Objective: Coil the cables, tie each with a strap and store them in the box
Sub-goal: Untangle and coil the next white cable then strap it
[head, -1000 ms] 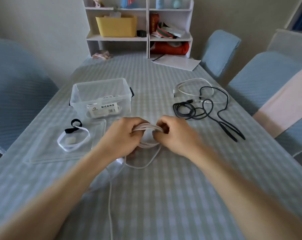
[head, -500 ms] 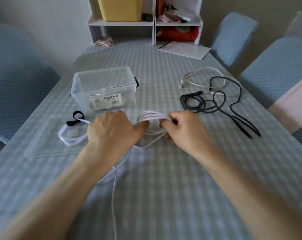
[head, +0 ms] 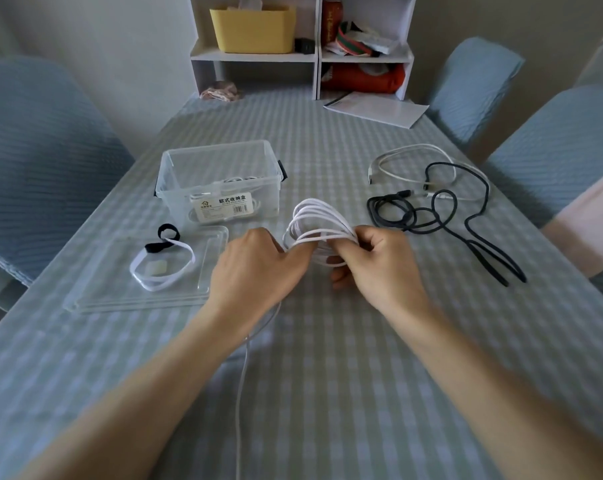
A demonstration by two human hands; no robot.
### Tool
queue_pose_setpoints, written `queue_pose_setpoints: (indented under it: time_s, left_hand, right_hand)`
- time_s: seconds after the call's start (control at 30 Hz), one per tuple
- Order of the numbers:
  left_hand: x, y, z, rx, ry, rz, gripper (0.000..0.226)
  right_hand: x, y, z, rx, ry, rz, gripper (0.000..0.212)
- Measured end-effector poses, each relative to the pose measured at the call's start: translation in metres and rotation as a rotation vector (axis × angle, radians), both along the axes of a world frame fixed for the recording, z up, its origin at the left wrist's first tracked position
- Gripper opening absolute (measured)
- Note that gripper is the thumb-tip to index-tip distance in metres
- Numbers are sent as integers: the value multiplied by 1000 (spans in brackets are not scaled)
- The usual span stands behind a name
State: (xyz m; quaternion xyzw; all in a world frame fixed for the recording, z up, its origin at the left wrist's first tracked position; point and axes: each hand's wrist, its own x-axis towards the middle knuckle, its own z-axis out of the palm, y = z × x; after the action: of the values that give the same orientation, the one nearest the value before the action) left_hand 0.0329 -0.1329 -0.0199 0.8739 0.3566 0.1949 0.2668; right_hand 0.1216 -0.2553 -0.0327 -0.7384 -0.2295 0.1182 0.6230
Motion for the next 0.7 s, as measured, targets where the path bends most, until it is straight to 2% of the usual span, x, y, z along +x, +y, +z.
queue_pose_setpoints:
  time_s: [0.1,0.17,0.3,0.37,0.43,0.5,0.63,0.7]
  left_hand:
    - [4,0,2,-102,26,-53,68]
    - [7,4,-1,-209,-58,-96,58]
    - [9,9,-8,-338,-269,-70,17]
    - [7,8,-9,-414,-347,-75,12]
    - [6,7,-7,-442,-407,-121,17]
    - [4,7,-6,-374,-394,-206,21]
    - [0,9,-8,-31,-232,-367,20]
    - [-1,10,-9,80,-180,-390,15]
  right_hand:
    - [-1,0,4,30,25,26,21]
    - [-3,1,5,10,31,57,22]
    - [-8,1,7,-135,64,89,29]
    - [-9,2,7,-219,66,109,29]
    - [-8,1,9,-302,18,136,30]
    - [-5,-1,10,-368,-48,156,33]
    - [6,-8,10,-476,-140,193,36]
    - [9,-10,10,-505,-184,207,34]
